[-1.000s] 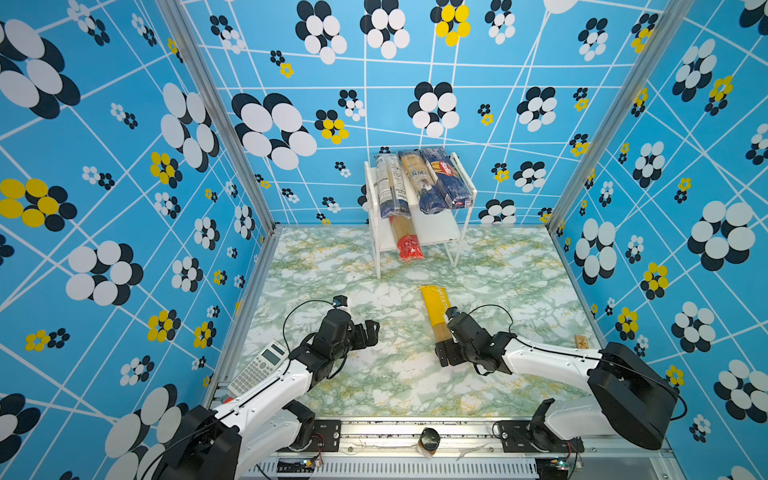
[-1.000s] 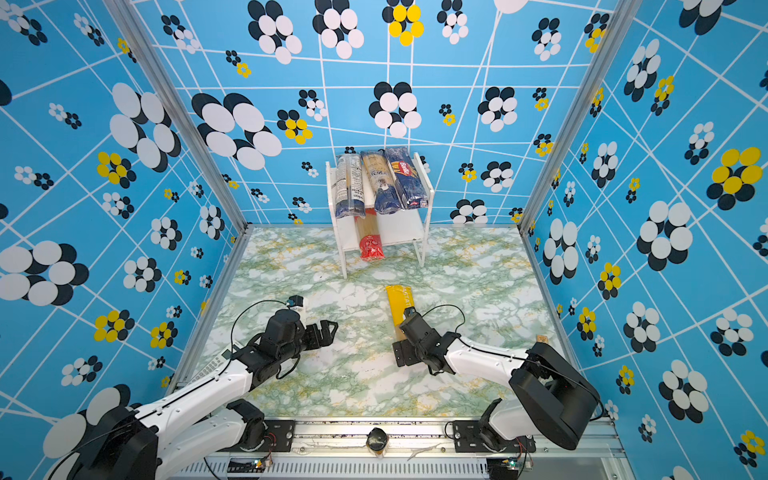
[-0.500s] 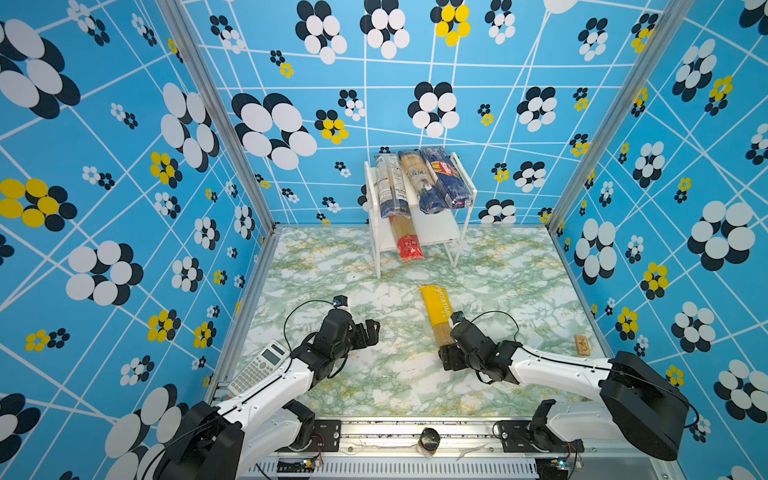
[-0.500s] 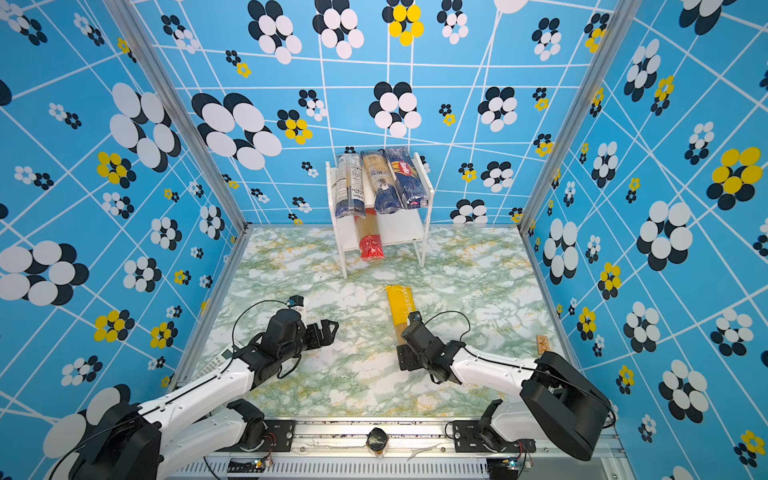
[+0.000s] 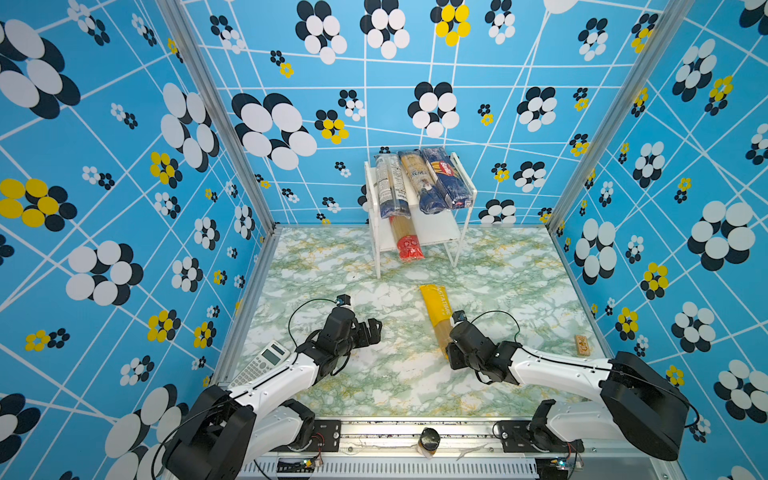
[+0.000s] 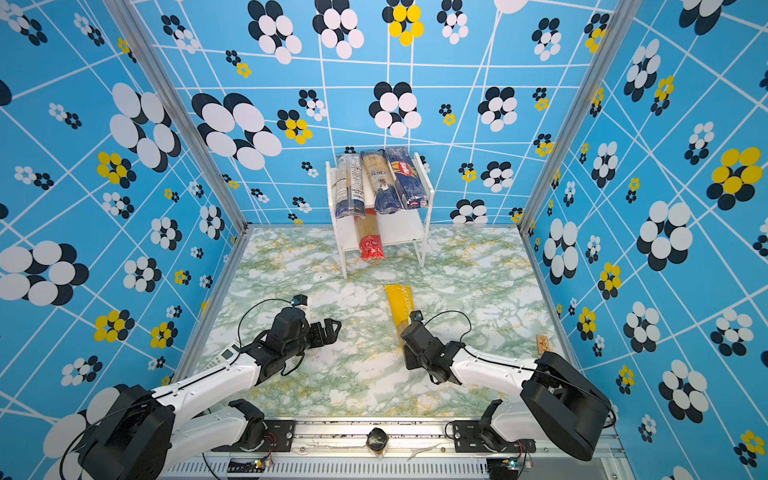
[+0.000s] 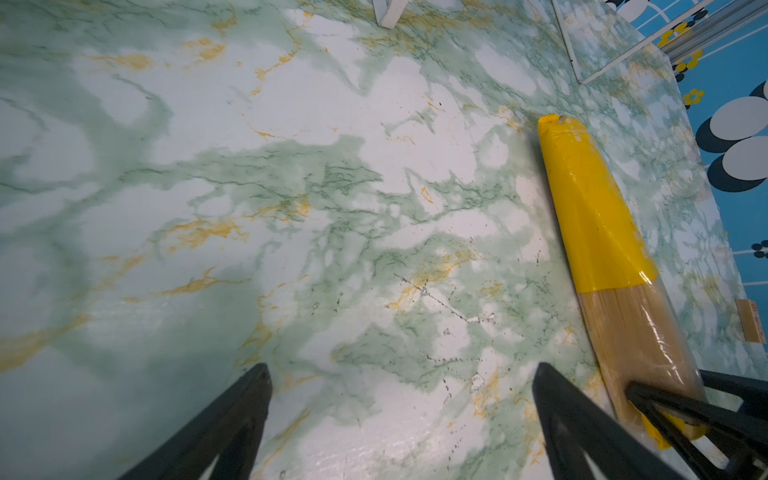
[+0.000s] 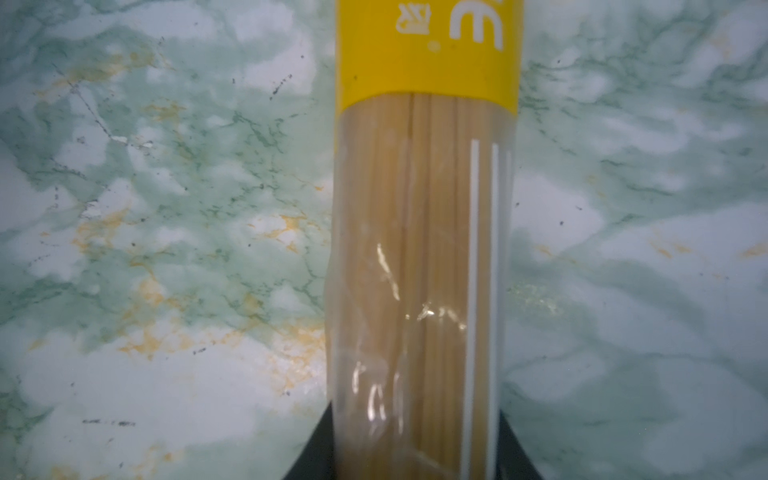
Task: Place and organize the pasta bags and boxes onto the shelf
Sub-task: 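Close the right gripper on the yellow Pastatime bag's clear end, then lift the yellow bag upright and carry it toward the shelf's lower tier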
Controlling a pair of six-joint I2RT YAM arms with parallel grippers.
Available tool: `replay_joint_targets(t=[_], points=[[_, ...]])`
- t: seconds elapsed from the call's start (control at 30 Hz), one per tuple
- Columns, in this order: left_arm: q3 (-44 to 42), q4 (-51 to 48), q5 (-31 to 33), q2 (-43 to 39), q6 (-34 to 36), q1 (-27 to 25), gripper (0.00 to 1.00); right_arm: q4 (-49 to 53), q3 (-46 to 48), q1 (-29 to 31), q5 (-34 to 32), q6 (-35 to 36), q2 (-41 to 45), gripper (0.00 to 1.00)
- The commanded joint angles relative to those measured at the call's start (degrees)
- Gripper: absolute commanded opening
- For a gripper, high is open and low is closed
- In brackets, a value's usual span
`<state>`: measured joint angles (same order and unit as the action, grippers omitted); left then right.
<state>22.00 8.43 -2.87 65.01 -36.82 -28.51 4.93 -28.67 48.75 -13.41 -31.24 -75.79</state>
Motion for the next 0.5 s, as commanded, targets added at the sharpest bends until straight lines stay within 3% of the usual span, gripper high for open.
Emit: replay_joint_targets(t=[0.0,0.33,0.4,0.47], points=[[1.6,1.6,-1.1,0.6,1.3,-0.1,0.99,2.9,1.1,0.5,-0.8,-0.1,0.4,0.25],[1.0,1.4,-1.5,-0.7,2.5,-0.1,0.99,3.9,-0.4,0.5,-2.8,2.5,6.9,0.14],[1.1,1.4,-1.3,-0.7,2.5,-0.1,0.99,5.0,-1.4,0.5,-2.8,4.2,7.9,0.0],[1.1,1.4,-1.3,-0.6,2.5,-0.1,0.99,5.3,-1.9,0.4,-3.4,5.6,8.9,0.0]])
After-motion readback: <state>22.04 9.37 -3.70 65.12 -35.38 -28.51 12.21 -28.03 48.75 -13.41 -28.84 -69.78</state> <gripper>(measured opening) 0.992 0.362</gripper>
